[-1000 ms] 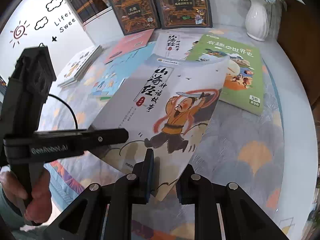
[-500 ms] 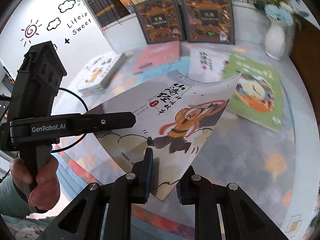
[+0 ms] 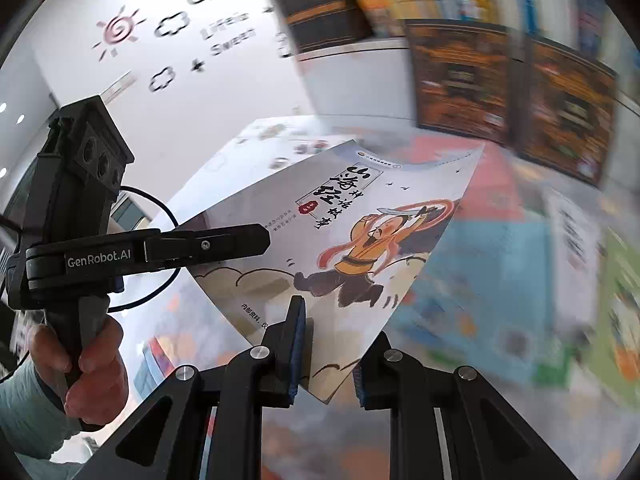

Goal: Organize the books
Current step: 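Carry the Shanhaijing book with both grippers toward the white table, then lower the Shanhaijing book onto the book stack and open both grippers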

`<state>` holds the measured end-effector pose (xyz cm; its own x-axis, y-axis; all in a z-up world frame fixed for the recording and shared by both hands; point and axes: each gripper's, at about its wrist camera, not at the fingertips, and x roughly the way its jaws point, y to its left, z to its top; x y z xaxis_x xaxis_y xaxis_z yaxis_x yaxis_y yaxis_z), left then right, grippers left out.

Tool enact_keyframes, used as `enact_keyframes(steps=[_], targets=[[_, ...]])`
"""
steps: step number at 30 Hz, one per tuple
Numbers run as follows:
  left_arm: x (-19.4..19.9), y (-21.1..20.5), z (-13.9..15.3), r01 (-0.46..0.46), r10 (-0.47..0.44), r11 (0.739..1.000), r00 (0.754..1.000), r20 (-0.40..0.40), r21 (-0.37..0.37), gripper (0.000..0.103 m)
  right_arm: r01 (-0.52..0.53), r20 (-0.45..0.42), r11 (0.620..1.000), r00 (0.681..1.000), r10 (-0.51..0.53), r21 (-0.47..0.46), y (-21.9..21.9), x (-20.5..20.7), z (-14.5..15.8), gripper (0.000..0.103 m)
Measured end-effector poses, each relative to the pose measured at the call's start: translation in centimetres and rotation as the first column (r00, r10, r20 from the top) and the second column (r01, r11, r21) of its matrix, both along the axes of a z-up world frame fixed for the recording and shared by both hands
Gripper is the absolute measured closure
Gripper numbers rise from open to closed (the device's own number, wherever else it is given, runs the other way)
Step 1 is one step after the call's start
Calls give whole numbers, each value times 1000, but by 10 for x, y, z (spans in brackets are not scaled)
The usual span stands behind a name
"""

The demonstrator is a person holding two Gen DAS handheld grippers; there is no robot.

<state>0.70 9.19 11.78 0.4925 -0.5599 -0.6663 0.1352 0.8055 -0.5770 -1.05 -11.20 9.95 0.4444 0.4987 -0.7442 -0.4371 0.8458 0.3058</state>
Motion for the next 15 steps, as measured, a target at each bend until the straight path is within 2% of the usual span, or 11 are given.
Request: enact_keyframes(steps=[3,6,11,15], targets=[[22,38,-4,-48,48,999,999,5,23,83,-42,-6,999,999,43,14,43,32,-2,84],[41,73,-11,-89,89,996,996,5,15,83,-56,-30,998,998,57,37,78,63,-8,83],[73,106,-25,-119,119,992,993,4,38,83,-56,-104,996,993,64,76,114,110,-23,81],[89,123,-39,-135,135,991,991,-9,12,83,-56,-108,997,992,62,50,131,136,-26,81]])
